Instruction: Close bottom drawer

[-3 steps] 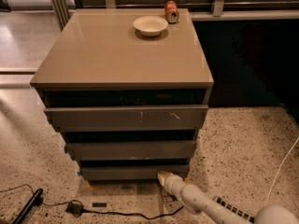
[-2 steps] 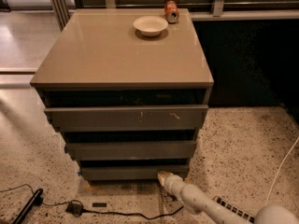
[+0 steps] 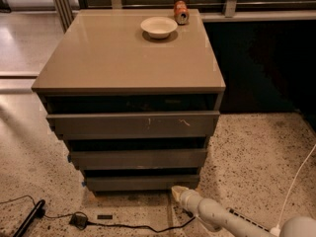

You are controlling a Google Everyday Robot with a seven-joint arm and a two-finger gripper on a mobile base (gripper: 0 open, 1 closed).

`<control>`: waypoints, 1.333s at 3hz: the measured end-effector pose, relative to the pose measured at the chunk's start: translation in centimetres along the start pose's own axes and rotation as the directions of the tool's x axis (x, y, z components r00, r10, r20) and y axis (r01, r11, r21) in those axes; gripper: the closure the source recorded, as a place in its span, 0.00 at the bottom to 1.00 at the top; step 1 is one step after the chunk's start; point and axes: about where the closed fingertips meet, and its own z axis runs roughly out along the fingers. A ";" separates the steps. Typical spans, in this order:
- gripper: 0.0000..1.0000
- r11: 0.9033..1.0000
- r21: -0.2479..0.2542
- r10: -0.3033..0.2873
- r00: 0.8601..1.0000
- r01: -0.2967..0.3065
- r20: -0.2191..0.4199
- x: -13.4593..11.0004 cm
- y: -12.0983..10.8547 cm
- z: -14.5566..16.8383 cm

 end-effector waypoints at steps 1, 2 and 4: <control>1.00 0.999 0.020 0.030 0.999 -0.030 -0.021 2.2 -0.2 -4.3; 0.97 0.998 0.033 0.054 0.998 -0.053 -0.021 3.4 -0.5 -6.4; 0.43 0.998 0.033 0.054 0.998 -0.053 -0.021 3.4 -0.5 -6.4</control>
Offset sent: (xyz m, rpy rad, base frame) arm -0.0830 -0.0575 0.0110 0.0107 0.0510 -0.0816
